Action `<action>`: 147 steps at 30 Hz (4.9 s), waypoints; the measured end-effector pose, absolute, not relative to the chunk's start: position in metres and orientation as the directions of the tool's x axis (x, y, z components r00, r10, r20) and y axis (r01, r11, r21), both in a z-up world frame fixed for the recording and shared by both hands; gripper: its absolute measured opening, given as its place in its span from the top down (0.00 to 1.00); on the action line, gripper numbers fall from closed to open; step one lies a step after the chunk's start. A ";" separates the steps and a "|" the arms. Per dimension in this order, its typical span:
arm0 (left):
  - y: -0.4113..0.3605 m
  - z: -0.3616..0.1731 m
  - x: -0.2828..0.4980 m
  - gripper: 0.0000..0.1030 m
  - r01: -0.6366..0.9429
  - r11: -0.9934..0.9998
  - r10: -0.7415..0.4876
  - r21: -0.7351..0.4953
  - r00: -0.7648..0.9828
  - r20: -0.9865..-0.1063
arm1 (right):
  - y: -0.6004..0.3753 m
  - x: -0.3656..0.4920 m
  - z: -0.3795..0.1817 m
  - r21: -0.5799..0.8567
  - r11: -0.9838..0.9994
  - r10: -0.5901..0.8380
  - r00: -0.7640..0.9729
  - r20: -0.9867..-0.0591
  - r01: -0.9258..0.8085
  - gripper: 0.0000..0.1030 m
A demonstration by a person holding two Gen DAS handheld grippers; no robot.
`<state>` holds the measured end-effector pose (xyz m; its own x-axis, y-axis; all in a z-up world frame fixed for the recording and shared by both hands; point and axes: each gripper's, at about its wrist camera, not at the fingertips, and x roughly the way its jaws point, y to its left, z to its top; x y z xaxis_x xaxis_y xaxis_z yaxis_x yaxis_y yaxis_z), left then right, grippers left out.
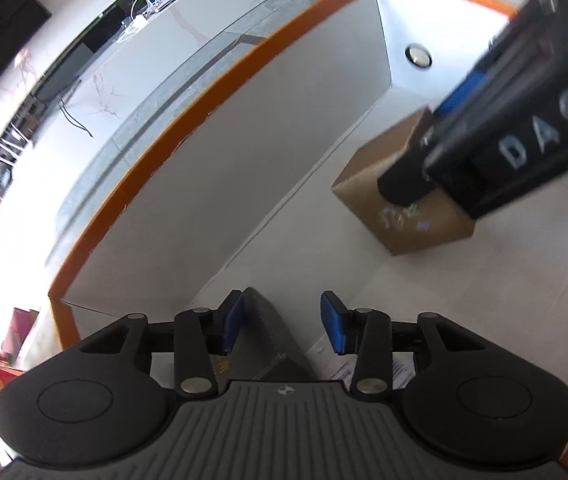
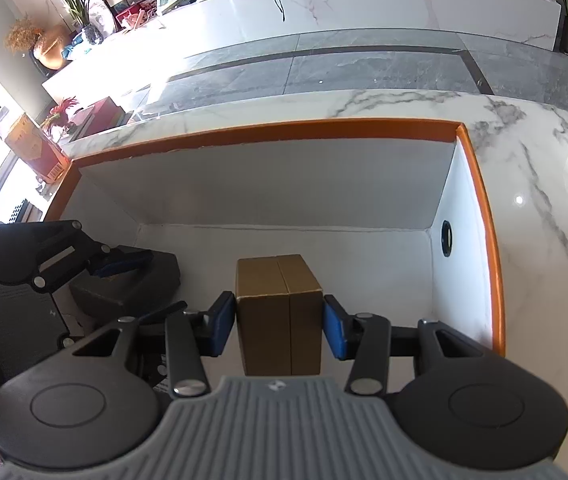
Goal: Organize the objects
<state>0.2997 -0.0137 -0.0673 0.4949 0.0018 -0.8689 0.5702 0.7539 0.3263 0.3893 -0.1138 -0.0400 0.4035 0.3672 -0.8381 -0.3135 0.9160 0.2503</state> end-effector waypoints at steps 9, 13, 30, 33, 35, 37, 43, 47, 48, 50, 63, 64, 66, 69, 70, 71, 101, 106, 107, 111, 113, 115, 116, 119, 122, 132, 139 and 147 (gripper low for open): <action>0.015 -0.047 0.331 0.50 0.467 0.857 -0.049 0.216 0.492 -0.869 | -0.114 0.390 -0.041 0.247 0.913 0.369 0.401 -0.839 -0.324 0.52; 0.019 -0.050 0.343 0.50 0.464 0.847 -0.003 0.261 0.495 -0.869 | -0.110 0.390 -0.041 0.268 0.902 0.395 0.397 -0.829 -0.339 0.52; 0.012 -0.039 0.292 0.57 0.648 0.675 0.024 0.354 0.460 -0.887 | -0.097 0.383 -0.036 0.293 0.873 0.437 0.361 -0.824 -0.389 0.52; 0.009 -0.043 0.288 0.57 0.673 0.658 0.013 0.337 0.438 -0.899 | -0.094 0.381 -0.037 0.297 0.868 0.443 0.351 -0.825 -0.398 0.52; 0.010 -0.050 0.285 0.60 0.666 0.650 0.045 0.366 0.447 -0.894 | -0.094 0.379 -0.037 0.289 0.869 0.437 0.354 -0.827 -0.401 0.52; 0.011 -0.056 0.285 0.62 0.667 0.641 0.066 0.380 0.445 -0.893 | -0.095 0.379 -0.037 0.291 0.870 0.438 0.353 -0.827 -0.398 0.52; 0.018 -0.060 0.293 0.62 0.643 0.694 0.051 0.323 0.403 -0.914 | -0.094 0.383 -0.037 0.292 0.870 0.438 0.350 -0.828 -0.397 0.52; 0.024 -0.055 0.297 0.62 0.622 0.722 0.037 0.302 0.402 -0.915 | -0.094 0.385 -0.037 0.298 0.873 0.437 0.346 -0.831 -0.386 0.52; 0.027 -0.050 0.297 0.62 0.610 0.734 0.026 0.299 0.415 -0.909 | -0.095 0.387 -0.036 0.305 0.872 0.442 0.344 -0.829 -0.383 0.52; 0.036 -0.038 0.298 0.62 0.574 0.768 -0.001 0.283 0.443 -0.897 | -0.094 0.392 -0.032 0.313 0.870 0.449 0.350 -0.822 -0.381 0.52; 0.063 -0.004 0.298 0.62 0.472 0.853 -0.062 0.222 0.514 -0.855 | -0.028 0.408 -0.033 -0.028 0.843 0.242 0.426 -0.872 -0.537 0.53; 0.060 -0.005 0.300 0.62 0.477 0.850 -0.062 0.223 0.511 -0.857 | -0.026 0.408 -0.035 -0.034 0.840 0.237 0.424 -0.874 -0.541 0.53; 0.059 -0.008 0.302 0.62 0.480 0.847 -0.055 0.228 0.507 -0.860 | -0.023 0.409 -0.040 -0.035 0.836 0.243 0.427 -0.871 -0.547 0.53; 0.060 -0.007 0.302 0.62 0.471 0.851 -0.044 0.233 0.505 -0.862 | -0.018 0.410 -0.045 -0.044 0.833 0.246 0.441 -0.863 -0.551 0.53; 0.060 -0.006 0.302 0.62 0.469 0.852 -0.043 0.232 0.505 -0.862 | -0.017 0.412 -0.046 -0.043 0.832 0.247 0.439 -0.864 -0.553 0.53; 0.060 -0.005 0.303 0.62 0.467 0.853 -0.043 0.232 0.506 -0.861 | -0.016 0.413 -0.047 -0.040 0.829 0.251 0.435 -0.865 -0.557 0.53; 0.090 0.012 0.302 0.62 0.356 0.920 -0.062 0.165 0.547 -0.835 | -0.045 0.409 -0.063 -0.135 0.840 0.113 0.414 -0.903 -0.525 0.69; 0.096 0.009 0.303 0.62 0.335 0.932 -0.068 0.141 0.541 -0.838 | -0.053 0.402 -0.049 -0.065 0.842 0.186 0.401 -0.897 -0.536 0.51; 0.097 0.009 0.303 0.62 0.332 0.933 -0.070 0.136 0.541 -0.838 | -0.052 0.398 -0.046 -0.059 0.842 0.189 0.395 -0.899 -0.536 0.48; 0.099 0.010 0.302 0.62 0.327 0.937 -0.078 0.124 0.541 -0.838 | -0.043 0.388 -0.046 0.023 0.842 0.231 0.322 -0.918 -0.539 0.32; 0.099 0.010 0.301 0.62 0.323 0.938 -0.078 0.122 0.543 -0.836 | -0.038 0.387 -0.046 0.074 0.850 0.266 0.304 -0.915 -0.522 0.33; 0.100 0.010 0.299 0.62 0.321 0.939 -0.080 0.119 0.542 -0.837 | -0.034 0.385 -0.049 0.083 0.850 0.283 0.318 -0.905 -0.519 0.39; 0.100 0.010 0.299 0.62 0.322 0.939 -0.080 0.118 0.541 -0.837 | -0.030 0.385 -0.049 0.079 0.850 0.283 0.325 -0.903 -0.522 0.44; 0.101 0.009 0.297 0.62 0.323 0.939 -0.080 0.118 0.540 -0.838 | -0.026 0.394 -0.053 0.121 0.858 0.299 0.295 -0.908 -0.499 0.67; 0.101 0.008 0.297 0.62 0.318 0.941 -0.081 0.115 0.542 -0.837 | -0.030 0.405 -0.059 0.176 0.905 0.300 0.286 -0.910 -0.387 0.72; 0.100 0.006 0.294 0.62 0.317 0.943 -0.088 0.103 0.534 -0.841 | -0.036 0.412 -0.071 0.373 0.923 0.385 0.305 -0.871 -0.097 0.75; 0.100 0.004 0.296 0.62 0.311 0.945 -0.084 0.100 0.527 -0.846 | -0.027 0.410 -0.065 0.355 0.911 0.399 0.223 -0.890 -0.211 0.72; 0.113 0.007 0.289 0.72 0.310 0.950 -0.123 0.047 0.507 -0.853 | 0.001 0.403 -0.019 0.323 0.856 0.462 0.317 -0.828 -0.404 0.84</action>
<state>0.2893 0.1131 0.0070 0.5070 -0.1230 -0.8531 0.3096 0.9497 0.0471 0.4026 0.0011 -0.0190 0.3170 0.4625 -0.8280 -0.4041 0.8557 0.3232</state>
